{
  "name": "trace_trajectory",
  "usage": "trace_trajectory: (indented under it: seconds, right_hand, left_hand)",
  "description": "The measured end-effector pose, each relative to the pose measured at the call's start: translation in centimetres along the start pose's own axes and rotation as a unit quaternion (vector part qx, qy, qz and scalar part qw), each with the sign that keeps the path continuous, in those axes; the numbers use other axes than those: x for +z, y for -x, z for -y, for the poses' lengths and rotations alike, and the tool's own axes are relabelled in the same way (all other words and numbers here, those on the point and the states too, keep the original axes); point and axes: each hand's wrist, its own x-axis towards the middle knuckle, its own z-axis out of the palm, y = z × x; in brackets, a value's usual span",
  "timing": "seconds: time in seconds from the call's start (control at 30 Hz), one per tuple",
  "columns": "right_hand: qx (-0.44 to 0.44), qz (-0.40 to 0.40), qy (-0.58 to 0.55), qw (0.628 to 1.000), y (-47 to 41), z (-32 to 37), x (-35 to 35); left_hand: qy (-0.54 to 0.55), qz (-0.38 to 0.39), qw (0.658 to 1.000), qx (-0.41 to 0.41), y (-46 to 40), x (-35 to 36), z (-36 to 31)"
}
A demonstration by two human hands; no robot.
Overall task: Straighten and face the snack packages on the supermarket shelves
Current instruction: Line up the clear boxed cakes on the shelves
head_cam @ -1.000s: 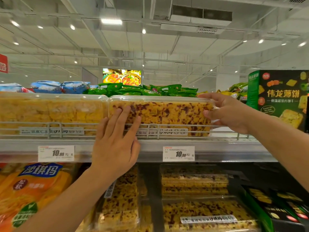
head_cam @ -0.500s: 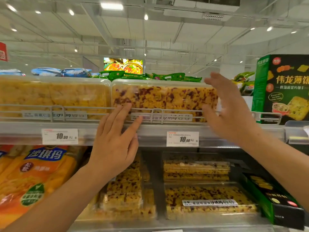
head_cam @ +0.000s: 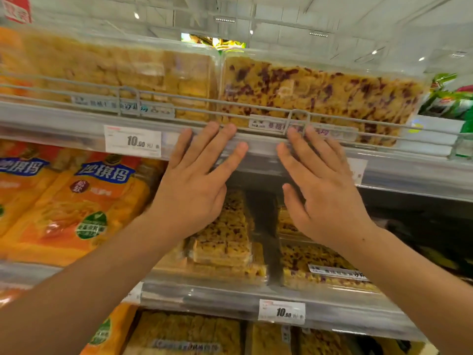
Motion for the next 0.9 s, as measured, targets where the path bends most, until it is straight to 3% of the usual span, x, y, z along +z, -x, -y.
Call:
trace_trajectory:
  seconds: [0.1,0.23,0.3,0.33,0.4,0.43,0.5,0.8,0.9]
  right_hand:
    - [0.024,-0.018,-0.013,0.999,0.3,0.6,0.2]
    - [0.035,-0.041,-0.208,0.977,5.1,4.4,1.9]
    - [0.146,0.024,-0.283,0.948,7.2,6.8,2.6]
    - [0.248,0.083,-0.319,0.911,7.5,7.8,2.9]
    - [0.44,0.185,-0.408,0.778,7.0,8.8,3.8]
    - [0.501,0.213,-0.451,0.707,6.7,9.0,4.3]
    - [0.541,0.227,-0.515,0.625,5.8,9.4,4.7]
    - [0.564,0.245,-0.625,0.482,4.8,10.3,5.8]
    - [0.578,0.225,-0.642,0.45,4.7,10.6,6.0]
  left_hand:
    - [0.03,-0.009,0.999,-0.017,0.0,-0.2,-0.5]
    - [0.091,0.041,0.994,-0.04,4.5,-0.5,-2.6]
    - [0.106,0.112,0.987,-0.049,7.2,-0.9,-3.7]
    - [0.112,0.144,0.982,-0.057,8.1,-1.1,-4.0]
    - [0.113,0.189,0.973,-0.066,8.8,-1.2,-4.3]
    - [0.107,0.202,0.971,-0.066,8.8,-1.2,-4.3]
    - [0.098,0.213,0.97,-0.061,8.8,-1.1,-4.3]
    - [0.092,0.187,0.977,-0.045,8.9,-1.2,-4.1]
    - [0.111,0.189,0.974,-0.056,8.8,-1.3,-4.1]
